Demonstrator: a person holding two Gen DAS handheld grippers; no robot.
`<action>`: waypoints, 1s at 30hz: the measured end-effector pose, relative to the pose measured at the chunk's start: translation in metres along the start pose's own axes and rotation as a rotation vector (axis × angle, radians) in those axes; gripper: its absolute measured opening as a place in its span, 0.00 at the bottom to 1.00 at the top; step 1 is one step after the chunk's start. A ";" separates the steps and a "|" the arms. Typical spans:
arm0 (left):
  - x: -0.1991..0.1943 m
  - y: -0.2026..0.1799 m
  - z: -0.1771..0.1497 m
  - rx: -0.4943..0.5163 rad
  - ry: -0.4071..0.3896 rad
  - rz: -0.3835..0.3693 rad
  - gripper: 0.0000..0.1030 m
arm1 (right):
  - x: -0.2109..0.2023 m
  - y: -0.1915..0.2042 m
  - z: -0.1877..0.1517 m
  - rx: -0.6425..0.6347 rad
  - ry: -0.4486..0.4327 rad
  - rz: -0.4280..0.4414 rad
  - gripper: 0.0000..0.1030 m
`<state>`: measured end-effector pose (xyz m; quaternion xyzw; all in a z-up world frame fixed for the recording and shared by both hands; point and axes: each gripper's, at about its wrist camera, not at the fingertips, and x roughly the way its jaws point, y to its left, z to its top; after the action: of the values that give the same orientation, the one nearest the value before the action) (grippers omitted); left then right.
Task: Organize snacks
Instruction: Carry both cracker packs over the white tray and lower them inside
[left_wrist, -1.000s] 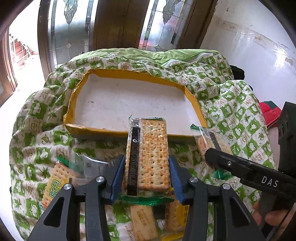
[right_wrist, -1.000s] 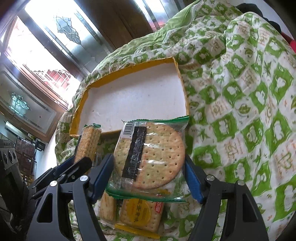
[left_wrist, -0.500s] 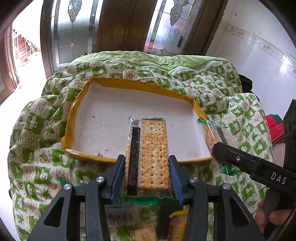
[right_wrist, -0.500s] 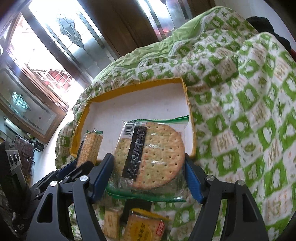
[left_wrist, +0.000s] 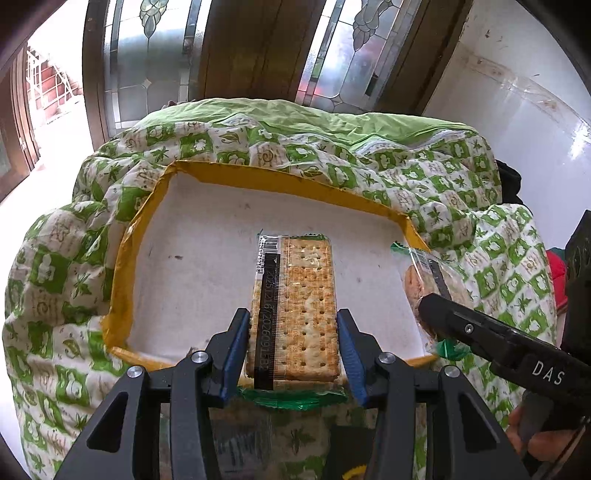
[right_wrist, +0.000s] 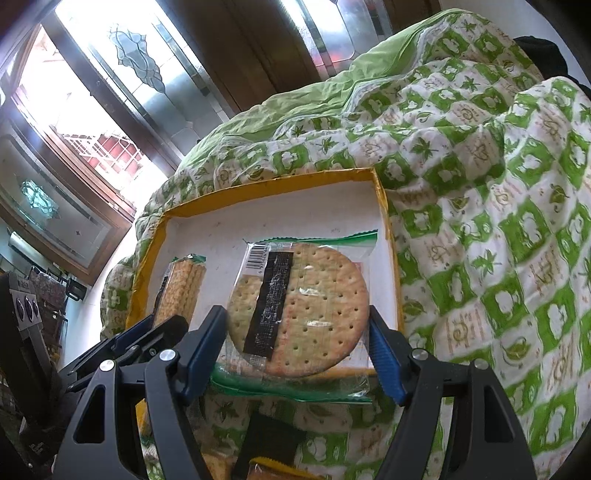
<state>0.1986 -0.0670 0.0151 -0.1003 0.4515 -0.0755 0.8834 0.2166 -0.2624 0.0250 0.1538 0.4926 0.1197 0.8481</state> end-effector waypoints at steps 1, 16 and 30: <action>0.002 -0.001 0.002 -0.001 0.000 0.003 0.48 | 0.003 0.000 0.003 0.000 0.004 0.003 0.71; 0.046 0.006 0.033 -0.045 0.030 0.029 0.48 | 0.048 0.002 0.033 -0.035 0.035 0.005 0.71; 0.075 0.013 0.049 -0.004 0.034 0.075 0.48 | 0.082 -0.003 0.057 -0.045 0.041 -0.026 0.71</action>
<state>0.2824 -0.0657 -0.0194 -0.0838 0.4701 -0.0428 0.8776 0.3066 -0.2443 -0.0155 0.1256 0.5088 0.1228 0.8428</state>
